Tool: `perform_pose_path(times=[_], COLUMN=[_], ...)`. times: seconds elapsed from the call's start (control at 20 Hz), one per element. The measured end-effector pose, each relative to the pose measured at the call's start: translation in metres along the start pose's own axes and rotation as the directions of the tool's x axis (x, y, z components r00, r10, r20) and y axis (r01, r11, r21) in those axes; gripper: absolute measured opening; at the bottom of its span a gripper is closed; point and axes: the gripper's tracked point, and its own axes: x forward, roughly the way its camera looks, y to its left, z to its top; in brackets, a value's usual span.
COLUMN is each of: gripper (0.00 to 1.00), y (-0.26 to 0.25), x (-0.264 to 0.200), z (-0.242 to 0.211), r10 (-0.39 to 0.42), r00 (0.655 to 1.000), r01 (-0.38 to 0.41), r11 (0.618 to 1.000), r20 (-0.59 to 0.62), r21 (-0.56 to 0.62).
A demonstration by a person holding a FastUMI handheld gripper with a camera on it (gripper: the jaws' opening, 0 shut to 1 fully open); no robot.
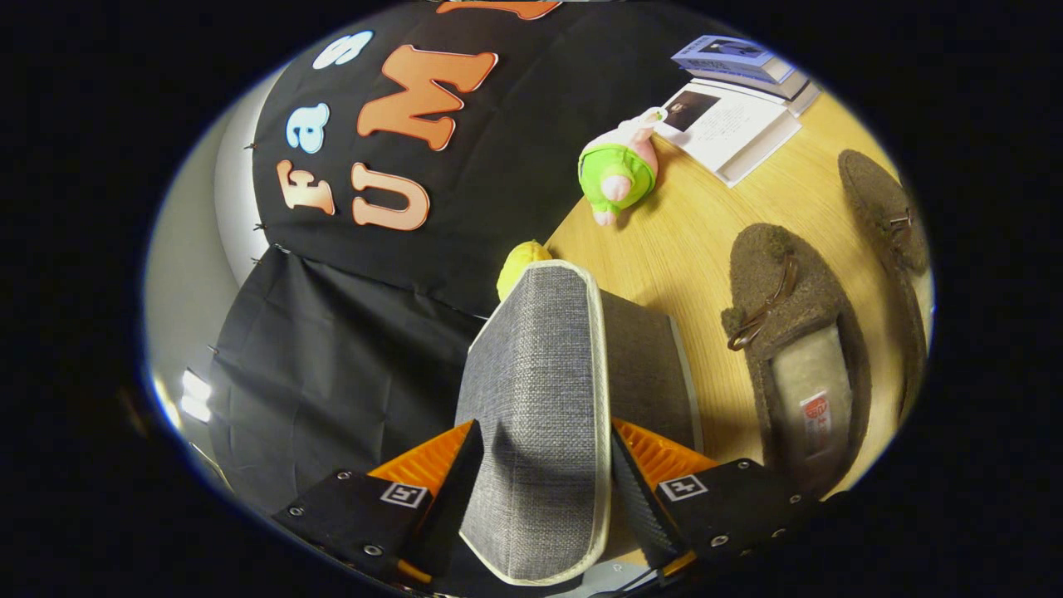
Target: Open the storage box then place both shoes into the box .Put the left shoe in first, then the right shoe, with the right side of both shoes facing outward in a uniform manner.
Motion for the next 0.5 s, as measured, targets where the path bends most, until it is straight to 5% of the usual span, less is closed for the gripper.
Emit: perform_pose_path(times=[0.25,0.4,0.5], gripper=[0.57,0.10,0.01], y=[0.002,0.013,0.024], x=[-0.016,-0.026,-0.028], z=[0.010,0.023,0.018], r10=[-0.015,0.000,-0.007], r00=[0.998,0.994,0.994], r01=[0.013,-0.009,0.003], r11=[1.000,0.997,0.999], r20=[0.053,0.108,0.108], r21=[0.024,0.078,0.043])
